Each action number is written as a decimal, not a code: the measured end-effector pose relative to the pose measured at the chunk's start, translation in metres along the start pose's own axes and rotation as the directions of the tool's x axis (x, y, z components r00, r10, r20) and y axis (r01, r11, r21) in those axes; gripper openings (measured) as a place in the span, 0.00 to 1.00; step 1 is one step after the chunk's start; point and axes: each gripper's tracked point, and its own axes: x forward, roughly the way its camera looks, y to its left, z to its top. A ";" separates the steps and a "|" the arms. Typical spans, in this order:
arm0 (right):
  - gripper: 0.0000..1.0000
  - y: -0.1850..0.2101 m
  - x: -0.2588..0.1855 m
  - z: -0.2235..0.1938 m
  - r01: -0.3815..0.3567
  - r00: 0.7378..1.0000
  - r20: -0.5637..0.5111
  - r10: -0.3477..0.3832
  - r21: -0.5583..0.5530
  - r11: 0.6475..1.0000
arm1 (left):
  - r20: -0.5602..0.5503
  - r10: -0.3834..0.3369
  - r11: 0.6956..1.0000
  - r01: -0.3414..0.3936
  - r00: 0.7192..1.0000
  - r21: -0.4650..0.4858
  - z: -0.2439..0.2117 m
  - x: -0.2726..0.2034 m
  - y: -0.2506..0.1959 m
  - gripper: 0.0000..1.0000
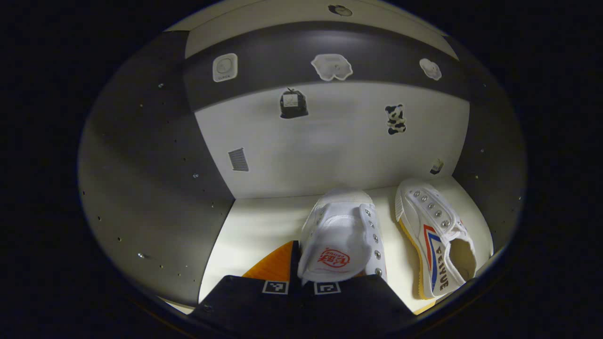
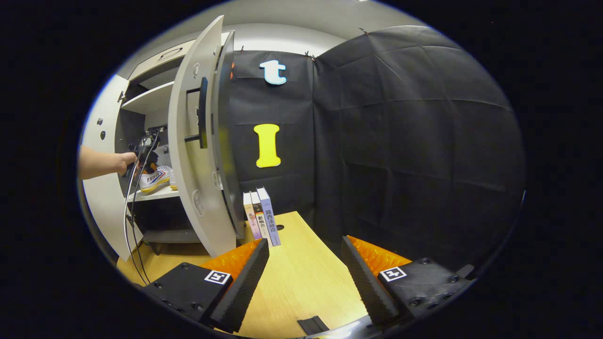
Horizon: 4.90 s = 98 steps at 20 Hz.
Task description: Grab one shoe with the right hand and put it into the shoe cabinet, grab the other shoe with the left hand and put it into the shoe cabinet; then close the right door with the right hand and the left door with the left hand.
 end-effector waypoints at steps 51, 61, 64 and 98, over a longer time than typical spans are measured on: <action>0.98 0.104 0.090 0.197 -0.375 0.907 0.190 0.376 -0.038 0.926 | 0.527 -0.009 0.997 0.048 0.850 -0.060 -0.218 -0.402 -0.035 0.96; 0.97 0.130 0.089 0.220 -0.321 0.912 0.221 0.346 -0.139 0.937 | 0.525 -0.072 0.995 0.096 0.848 -0.019 -0.217 -0.391 0.004 0.96; 0.97 0.132 0.084 0.222 -0.305 0.919 0.225 0.323 -0.110 0.946 | 0.508 -0.080 0.994 0.105 0.857 -0.020 -0.228 -0.386 0.009 0.96; 0.98 0.348 -0.015 0.117 -0.475 0.859 0.149 0.490 -0.124 0.871 | 0.466 0.202 0.956 -0.071 0.861 -0.284 -0.289 -0.402 0.259 0.97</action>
